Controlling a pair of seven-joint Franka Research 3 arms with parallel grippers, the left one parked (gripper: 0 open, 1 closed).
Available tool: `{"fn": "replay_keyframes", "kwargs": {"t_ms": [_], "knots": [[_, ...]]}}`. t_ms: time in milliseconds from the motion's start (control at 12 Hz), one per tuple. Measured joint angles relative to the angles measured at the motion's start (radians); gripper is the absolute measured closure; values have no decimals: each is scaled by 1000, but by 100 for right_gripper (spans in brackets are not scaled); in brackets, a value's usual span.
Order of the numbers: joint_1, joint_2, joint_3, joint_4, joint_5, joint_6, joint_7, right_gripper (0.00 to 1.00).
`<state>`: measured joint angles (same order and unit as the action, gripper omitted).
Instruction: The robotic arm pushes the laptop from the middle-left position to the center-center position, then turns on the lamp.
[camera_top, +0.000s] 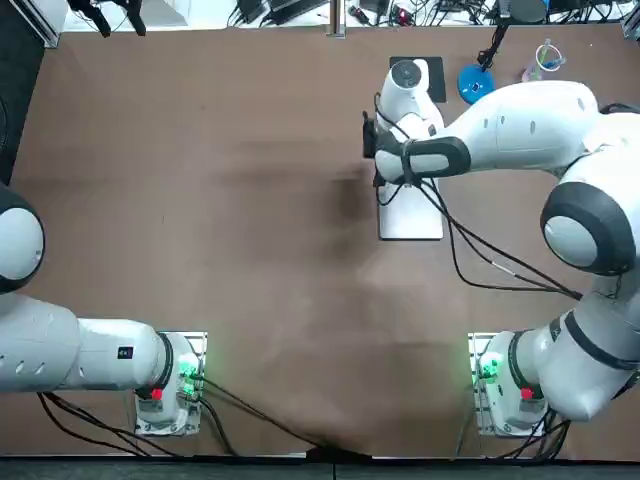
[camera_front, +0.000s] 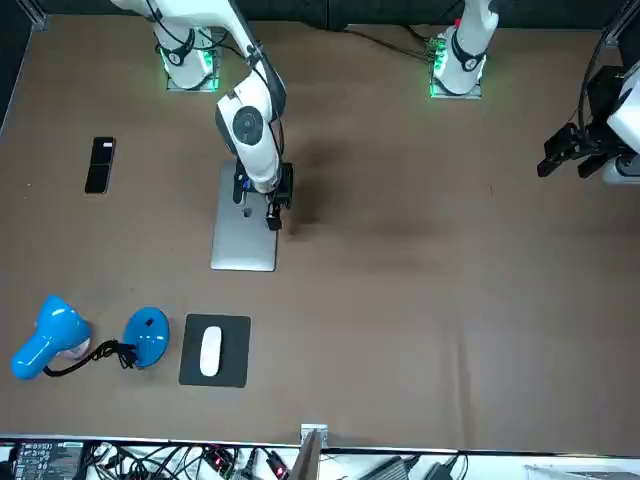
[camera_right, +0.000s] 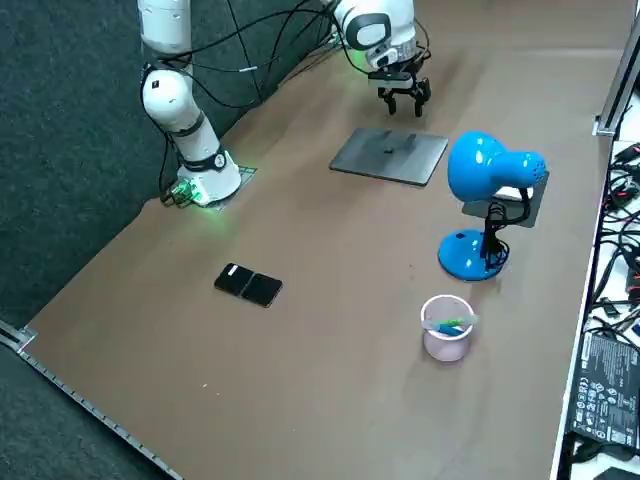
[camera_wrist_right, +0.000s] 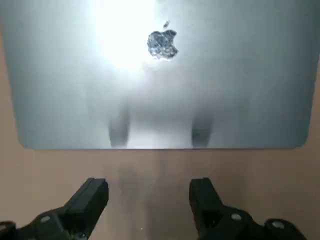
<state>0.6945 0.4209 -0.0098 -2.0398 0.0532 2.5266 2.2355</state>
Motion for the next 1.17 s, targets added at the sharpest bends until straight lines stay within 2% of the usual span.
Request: {"fn": "replay_keyframes", "kwargs": {"t_ms": [750,1167], "knots": [[48,76,0,0,0,60,48,1],[49,94,-16,-3,-1,60,48,1]]}}
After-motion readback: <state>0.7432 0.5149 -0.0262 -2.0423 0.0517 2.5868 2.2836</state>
